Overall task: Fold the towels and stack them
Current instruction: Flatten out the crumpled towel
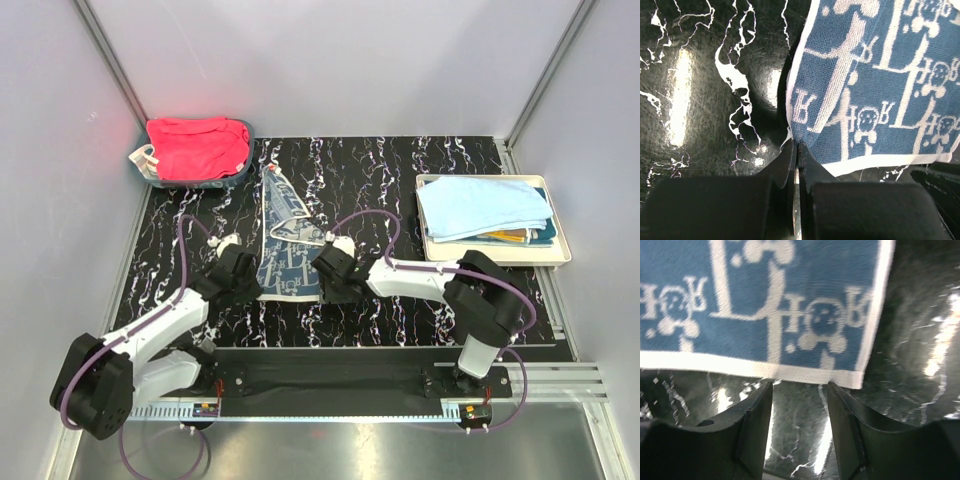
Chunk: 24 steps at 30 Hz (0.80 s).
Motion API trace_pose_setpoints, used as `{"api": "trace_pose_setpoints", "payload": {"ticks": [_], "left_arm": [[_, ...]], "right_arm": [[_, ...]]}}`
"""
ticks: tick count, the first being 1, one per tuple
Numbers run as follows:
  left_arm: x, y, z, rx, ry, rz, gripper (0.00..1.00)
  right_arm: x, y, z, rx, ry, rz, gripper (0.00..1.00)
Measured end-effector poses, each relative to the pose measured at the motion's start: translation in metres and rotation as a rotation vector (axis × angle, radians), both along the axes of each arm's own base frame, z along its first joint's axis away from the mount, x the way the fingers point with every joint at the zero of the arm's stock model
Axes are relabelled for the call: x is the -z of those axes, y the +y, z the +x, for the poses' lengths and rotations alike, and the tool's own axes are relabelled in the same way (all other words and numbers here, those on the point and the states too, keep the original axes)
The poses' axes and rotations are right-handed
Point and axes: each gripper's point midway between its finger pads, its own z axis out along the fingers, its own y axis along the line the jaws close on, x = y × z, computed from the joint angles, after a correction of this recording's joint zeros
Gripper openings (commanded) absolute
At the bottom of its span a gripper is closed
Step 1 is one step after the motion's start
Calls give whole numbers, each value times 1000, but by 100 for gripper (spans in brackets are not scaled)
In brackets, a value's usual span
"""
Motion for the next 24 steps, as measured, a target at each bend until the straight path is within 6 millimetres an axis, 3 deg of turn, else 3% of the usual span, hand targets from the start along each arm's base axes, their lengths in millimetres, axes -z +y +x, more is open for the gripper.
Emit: {"api": "trace_pose_setpoints", "payload": {"ticks": [11,24], "left_arm": [[0,-1,1,3,-14,-5,0],[3,-2,3,6,-13,-8,0]], "right_arm": [[-3,-33,3,56,-46,-117,58],[3,-29,12,70,-63,-142,60]]}}
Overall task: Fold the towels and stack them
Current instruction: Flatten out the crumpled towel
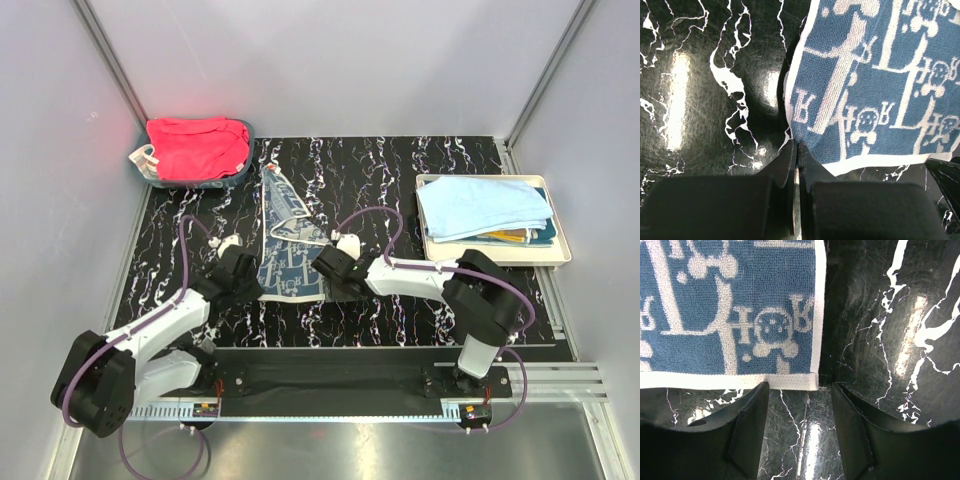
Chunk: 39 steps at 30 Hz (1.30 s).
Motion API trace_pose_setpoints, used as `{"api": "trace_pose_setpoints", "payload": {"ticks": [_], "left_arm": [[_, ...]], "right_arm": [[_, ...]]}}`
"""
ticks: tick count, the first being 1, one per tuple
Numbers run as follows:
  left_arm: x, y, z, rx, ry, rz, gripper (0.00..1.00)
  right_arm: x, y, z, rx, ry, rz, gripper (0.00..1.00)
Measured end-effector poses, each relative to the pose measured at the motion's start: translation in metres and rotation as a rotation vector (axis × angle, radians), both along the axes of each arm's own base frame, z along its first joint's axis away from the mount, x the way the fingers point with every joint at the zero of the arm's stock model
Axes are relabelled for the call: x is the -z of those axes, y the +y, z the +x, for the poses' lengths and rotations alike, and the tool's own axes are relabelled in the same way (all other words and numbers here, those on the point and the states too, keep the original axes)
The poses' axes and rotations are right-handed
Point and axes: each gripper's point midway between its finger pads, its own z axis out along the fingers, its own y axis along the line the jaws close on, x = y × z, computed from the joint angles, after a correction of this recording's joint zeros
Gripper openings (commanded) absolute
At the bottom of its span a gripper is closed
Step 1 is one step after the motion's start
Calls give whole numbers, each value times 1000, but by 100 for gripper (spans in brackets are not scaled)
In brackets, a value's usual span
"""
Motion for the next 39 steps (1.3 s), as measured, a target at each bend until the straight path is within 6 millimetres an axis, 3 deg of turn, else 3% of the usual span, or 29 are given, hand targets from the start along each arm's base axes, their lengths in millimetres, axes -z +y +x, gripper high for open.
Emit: {"api": "trace_pose_setpoints", "payload": {"ticks": [15,22,29,34,37,39], "left_arm": [[8,3,-6,6,17,13,0],[8,3,-6,7,18,11,0],[7,1,-7,13,20,3,0],[8,1,-8,14,18,-1,0],[6,1,-8,16,12,-6,0],[4,1,-8,20,6,-7,0]], "right_arm": [[-2,-1,11,35,-11,71,61],[-1,2,16,40,-15,67,54],[2,7,20,30,-38,8,36],[3,15,20,11,-53,-13,8],[2,16,20,13,-53,-9,0],[1,14,19,12,-52,-15,0]]}}
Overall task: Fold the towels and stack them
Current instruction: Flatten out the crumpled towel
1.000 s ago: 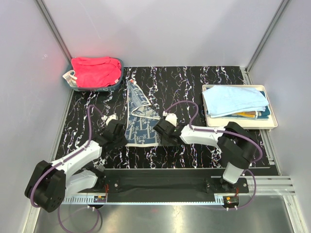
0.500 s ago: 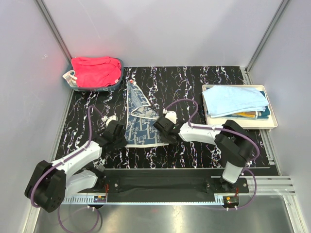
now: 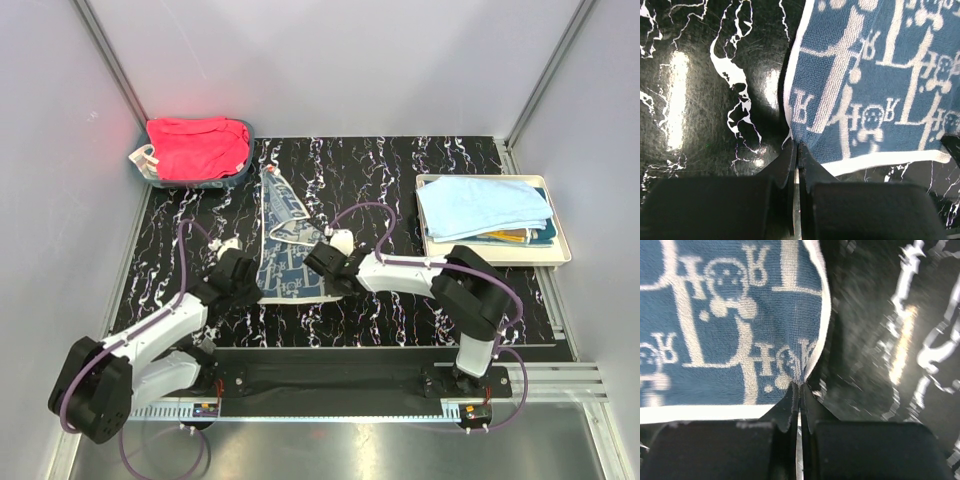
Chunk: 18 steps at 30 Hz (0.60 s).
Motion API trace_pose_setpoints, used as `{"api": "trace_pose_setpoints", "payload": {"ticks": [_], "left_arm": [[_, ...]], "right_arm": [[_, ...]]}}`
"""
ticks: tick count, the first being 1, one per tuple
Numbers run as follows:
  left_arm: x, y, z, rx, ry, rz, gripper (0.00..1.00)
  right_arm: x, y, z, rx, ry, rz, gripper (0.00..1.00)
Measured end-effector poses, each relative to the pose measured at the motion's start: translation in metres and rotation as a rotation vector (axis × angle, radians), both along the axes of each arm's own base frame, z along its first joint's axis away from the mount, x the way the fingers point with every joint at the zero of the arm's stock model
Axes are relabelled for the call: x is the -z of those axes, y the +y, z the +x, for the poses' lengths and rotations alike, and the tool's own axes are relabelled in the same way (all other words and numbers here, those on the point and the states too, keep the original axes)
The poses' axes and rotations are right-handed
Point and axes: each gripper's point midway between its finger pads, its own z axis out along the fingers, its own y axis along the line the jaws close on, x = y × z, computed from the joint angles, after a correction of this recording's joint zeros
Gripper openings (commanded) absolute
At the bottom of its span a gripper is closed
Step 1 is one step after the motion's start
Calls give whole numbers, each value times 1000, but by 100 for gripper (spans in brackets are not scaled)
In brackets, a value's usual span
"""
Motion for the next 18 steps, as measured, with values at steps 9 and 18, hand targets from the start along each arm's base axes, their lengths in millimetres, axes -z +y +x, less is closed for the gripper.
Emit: {"api": "trace_pose_setpoints", "payload": {"ticks": [9,18], "left_arm": [[-84,-21,27,99,-141,-32,0],[-290,-35,51,153,-545,-150,0]], "right_arm": [[-80,-15,2,-59,-76,-1,0],[-329,-19,33,-79,-540,317,0]]}}
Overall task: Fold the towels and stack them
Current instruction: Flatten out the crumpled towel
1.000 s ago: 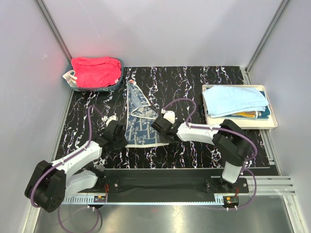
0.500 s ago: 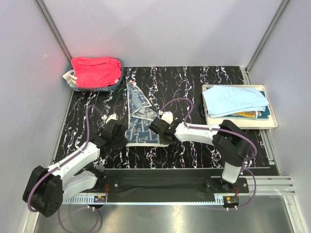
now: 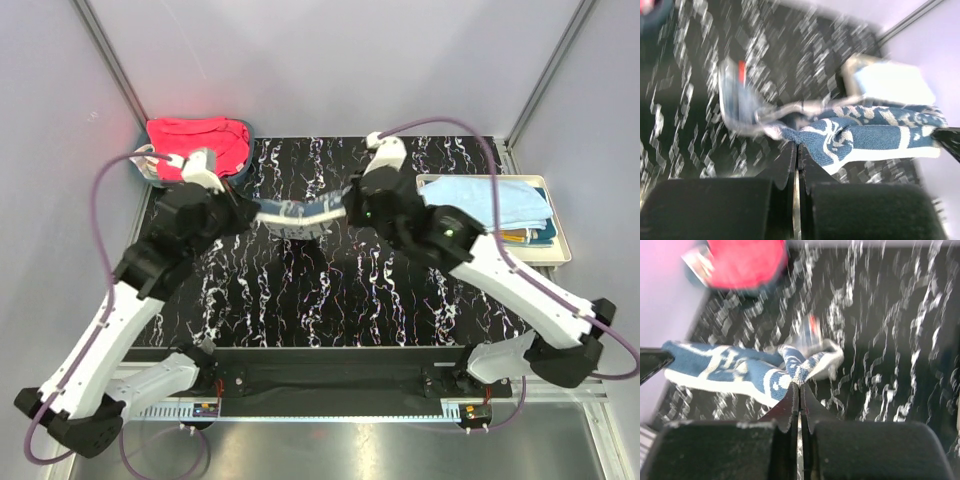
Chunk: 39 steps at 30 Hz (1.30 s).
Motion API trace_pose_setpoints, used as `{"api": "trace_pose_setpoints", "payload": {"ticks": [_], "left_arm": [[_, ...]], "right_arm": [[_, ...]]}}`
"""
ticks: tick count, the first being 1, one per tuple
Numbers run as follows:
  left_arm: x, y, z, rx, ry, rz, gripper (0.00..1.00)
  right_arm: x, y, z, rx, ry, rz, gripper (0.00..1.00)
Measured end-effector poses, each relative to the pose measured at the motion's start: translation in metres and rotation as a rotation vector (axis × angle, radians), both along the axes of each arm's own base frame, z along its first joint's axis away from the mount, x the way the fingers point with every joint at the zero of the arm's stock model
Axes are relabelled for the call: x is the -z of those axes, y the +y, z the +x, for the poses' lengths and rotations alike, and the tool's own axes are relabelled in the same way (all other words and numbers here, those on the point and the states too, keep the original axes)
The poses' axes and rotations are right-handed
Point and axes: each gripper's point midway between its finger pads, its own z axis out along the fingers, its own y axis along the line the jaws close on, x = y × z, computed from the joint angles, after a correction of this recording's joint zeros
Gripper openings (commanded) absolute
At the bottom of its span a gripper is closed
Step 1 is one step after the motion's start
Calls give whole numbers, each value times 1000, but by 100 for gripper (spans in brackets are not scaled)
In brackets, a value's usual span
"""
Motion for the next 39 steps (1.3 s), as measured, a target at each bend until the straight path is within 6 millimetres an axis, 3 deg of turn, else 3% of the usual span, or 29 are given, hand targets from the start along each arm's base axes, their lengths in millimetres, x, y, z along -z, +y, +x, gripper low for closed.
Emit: {"api": "trace_pose_setpoints", "payload": {"ticks": [2,7,10,13,15,19,22,26,29,32,34,36,39], "left_arm": [[-41,0,-3,10,-71,-28,0],[-135,3,-12,24,-251,-99,0],[-173,5,-13,20,-324,-124,0],[-192,2,-11,22,-354,-138,0],[-196,-1,-5,23,-356,-140,0],[-183,-10,11,21,-320,-114,0],[-171,-16,32,9,-293,-92,0],[-149,-19,91,-20,-243,-85,0],[-131,-19,153,-42,-197,-90,0],[-134,-26,214,-33,-209,-114,0],[-141,-30,241,-21,-232,-135,0],[-148,-32,254,-3,-254,-161,0],[-151,-30,248,13,-261,-175,0]], "right_arm": [[-38,-9,-1,2,-74,36,0],[-98,-26,-1,13,-203,64,0],[-119,-34,1,27,-253,58,0],[-132,-38,6,39,-283,58,0],[-135,-41,10,51,-291,52,0],[-132,-48,26,81,-289,24,0],[-123,-60,57,107,-264,18,0],[-104,-69,109,117,-216,27,0],[-93,-70,157,108,-190,46,0],[-91,-76,203,110,-183,75,0],[-96,-81,228,117,-201,95,0],[-105,-84,242,115,-228,113,0],[-118,-83,241,96,-255,131,0]]}}
